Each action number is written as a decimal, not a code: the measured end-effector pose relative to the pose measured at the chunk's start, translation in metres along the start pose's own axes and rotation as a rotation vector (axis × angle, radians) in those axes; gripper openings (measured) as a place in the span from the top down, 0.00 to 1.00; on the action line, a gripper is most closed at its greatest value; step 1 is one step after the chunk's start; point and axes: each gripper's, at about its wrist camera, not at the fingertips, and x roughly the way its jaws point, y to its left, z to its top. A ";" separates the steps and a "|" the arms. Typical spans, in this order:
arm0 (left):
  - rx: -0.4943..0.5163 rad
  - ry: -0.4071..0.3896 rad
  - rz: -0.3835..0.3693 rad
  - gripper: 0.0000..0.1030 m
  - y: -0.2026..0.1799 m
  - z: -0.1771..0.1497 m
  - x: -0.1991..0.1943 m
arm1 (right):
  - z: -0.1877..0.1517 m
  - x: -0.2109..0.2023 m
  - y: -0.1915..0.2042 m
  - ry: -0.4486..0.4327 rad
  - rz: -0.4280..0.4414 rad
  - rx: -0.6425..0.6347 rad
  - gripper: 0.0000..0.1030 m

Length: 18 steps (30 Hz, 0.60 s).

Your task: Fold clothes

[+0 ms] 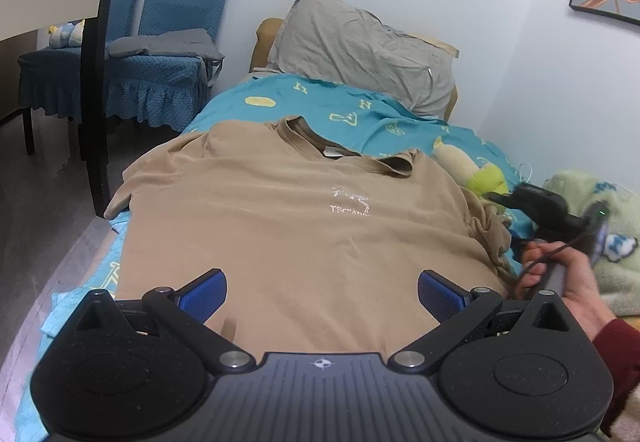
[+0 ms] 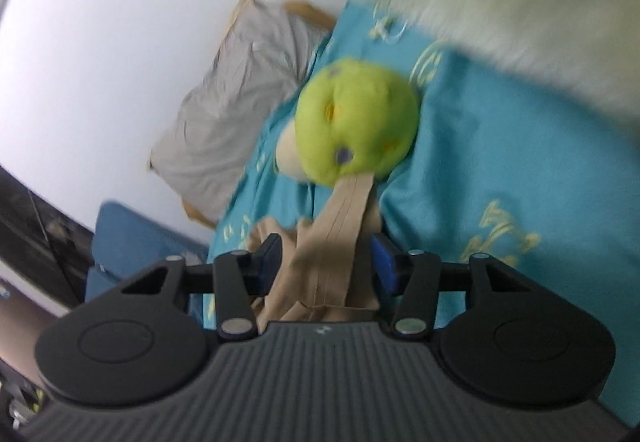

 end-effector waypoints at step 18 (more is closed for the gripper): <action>-0.142 -0.126 0.127 0.00 0.042 0.045 -0.043 | -0.036 -0.007 0.157 -0.232 -0.192 -0.555 0.93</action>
